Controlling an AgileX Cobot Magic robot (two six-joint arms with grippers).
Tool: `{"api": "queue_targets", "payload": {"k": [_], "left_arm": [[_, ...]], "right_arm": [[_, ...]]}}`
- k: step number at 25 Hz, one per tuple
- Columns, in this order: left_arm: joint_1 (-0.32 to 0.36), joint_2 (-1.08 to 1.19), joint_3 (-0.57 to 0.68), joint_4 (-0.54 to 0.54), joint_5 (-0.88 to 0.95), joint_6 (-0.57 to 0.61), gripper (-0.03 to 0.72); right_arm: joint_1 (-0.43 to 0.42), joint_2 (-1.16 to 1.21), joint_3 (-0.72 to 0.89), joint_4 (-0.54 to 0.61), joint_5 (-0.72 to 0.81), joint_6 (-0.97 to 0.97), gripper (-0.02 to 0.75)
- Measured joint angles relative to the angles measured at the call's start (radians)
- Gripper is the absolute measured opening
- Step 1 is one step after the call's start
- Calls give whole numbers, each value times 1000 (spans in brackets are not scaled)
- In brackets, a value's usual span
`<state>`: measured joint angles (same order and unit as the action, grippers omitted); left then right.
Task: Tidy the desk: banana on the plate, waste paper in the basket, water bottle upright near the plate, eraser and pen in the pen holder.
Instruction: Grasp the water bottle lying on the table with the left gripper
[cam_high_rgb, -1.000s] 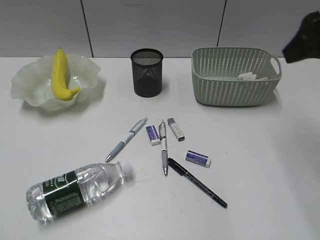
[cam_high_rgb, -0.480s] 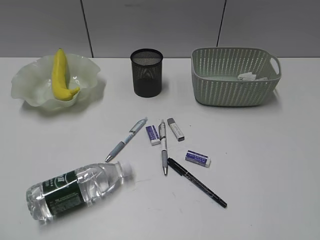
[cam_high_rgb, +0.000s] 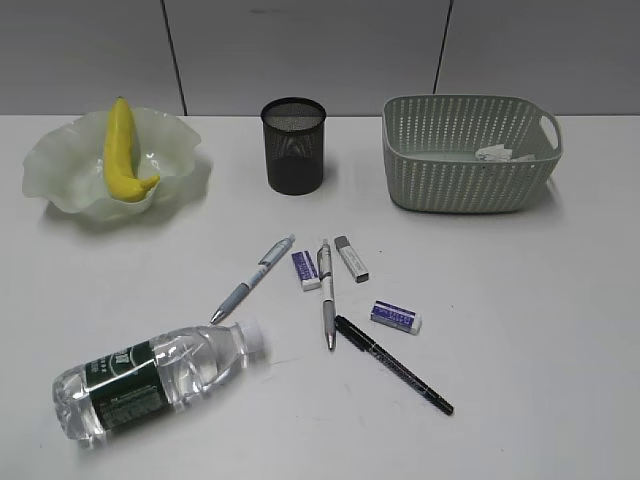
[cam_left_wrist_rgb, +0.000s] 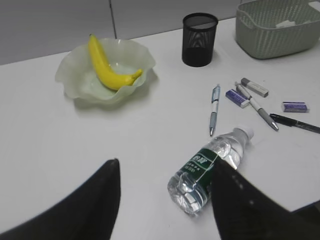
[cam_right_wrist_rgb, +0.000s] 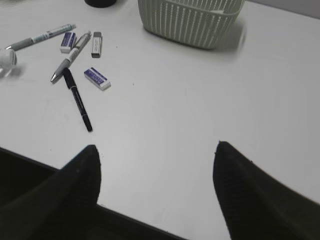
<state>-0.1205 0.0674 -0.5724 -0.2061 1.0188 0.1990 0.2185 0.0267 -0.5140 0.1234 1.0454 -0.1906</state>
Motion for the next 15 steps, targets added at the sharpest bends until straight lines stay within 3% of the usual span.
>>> {"api": "queue_targets", "payload": {"k": [6, 12, 15], "left_arm": [[0, 352, -78, -145, -82, 181, 435], [-24, 819, -216, -358, -134, 488, 435], [-65, 1014, -314, -364, -130, 535, 441]], "right_arm": [[0, -34, 3, 0, 0, 0, 552], [0, -34, 3, 0, -1, 0, 552], [0, -34, 3, 0, -1, 0, 552]]}}
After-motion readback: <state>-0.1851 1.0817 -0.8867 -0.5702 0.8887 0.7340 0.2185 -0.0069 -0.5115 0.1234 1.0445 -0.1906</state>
